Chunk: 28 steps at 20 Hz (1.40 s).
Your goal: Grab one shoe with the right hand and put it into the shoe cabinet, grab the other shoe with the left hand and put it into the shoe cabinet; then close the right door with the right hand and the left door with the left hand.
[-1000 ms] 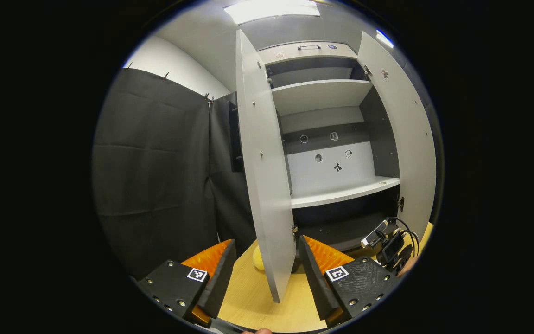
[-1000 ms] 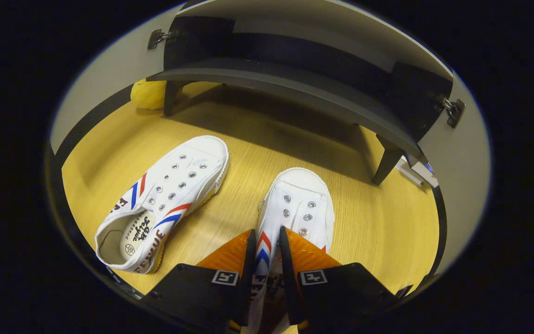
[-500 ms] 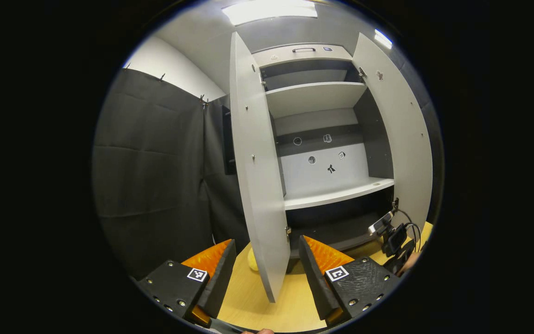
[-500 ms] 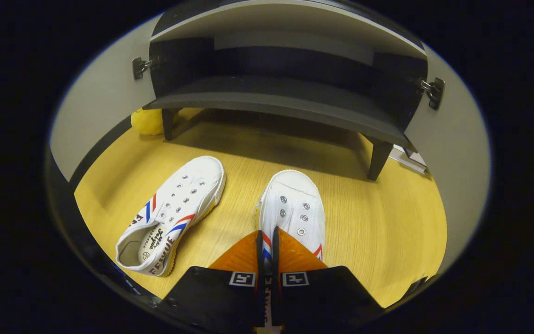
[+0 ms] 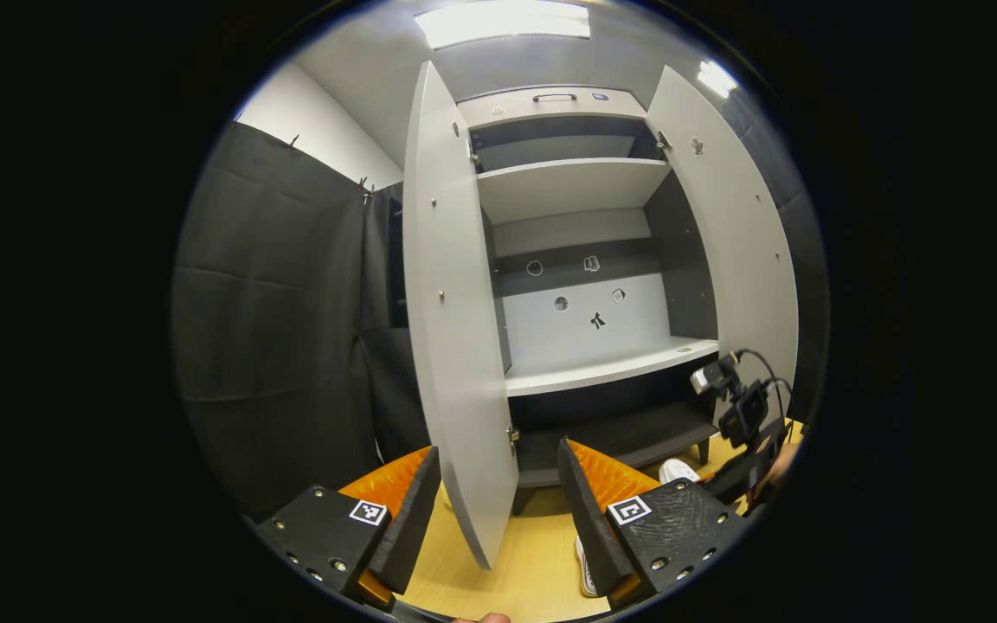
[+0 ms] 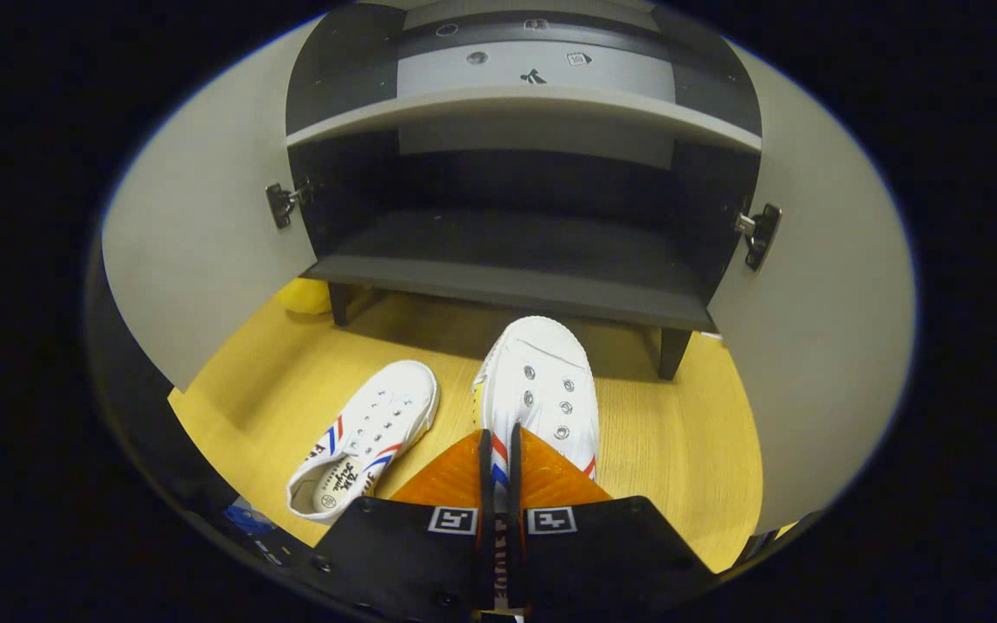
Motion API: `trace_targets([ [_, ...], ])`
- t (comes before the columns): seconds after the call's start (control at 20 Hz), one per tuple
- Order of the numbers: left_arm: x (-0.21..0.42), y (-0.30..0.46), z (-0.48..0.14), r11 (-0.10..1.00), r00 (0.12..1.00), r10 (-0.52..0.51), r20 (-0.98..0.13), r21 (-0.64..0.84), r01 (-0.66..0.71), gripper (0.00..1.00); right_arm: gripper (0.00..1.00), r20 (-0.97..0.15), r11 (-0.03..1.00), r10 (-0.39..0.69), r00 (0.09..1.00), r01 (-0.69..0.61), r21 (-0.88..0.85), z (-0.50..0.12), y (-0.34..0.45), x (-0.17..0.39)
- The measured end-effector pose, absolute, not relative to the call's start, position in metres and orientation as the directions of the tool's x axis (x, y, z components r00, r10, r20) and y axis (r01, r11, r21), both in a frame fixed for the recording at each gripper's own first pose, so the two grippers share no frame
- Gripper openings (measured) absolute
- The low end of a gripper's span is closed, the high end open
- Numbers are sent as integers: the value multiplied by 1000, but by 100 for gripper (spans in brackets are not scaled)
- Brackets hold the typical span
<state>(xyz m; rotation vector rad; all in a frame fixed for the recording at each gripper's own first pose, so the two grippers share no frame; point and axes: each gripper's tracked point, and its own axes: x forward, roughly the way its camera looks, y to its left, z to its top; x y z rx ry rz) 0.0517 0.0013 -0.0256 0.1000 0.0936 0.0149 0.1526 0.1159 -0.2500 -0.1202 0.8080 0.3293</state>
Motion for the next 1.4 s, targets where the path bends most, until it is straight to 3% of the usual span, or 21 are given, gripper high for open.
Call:
trace_targets([
  [0.05, 51, 0, -25, 995, 996, 12, -91, 97, -3, 74, 6, -709, 942, 252, 658, -334, 25, -236, 117, 156],
  [0.75, 68, -23, -18, 997, 996, -52, -71, 53, 56, 74, 7, -486, 940, 318, 814, -337, 51, -77, 121, 224],
  [1.15, 79, -31, -27, 998, 995, -44, -90, 49, 48, 74, 7, -383, 945, 317, 868, -323, 52, -22, 125, 304],
  [1.2, 81, -31, -29, 998, 995, -39, -95, 49, 43, 74, 3, -367, 946, 316, 875, -320, 51, -15, 125, 313],
  [1.4, 88, -27, -36, 999, 993, -9, -116, 50, 15, 74, 7, -319, 951, 300, 899, -308, 27, 8, 129, 365],
])
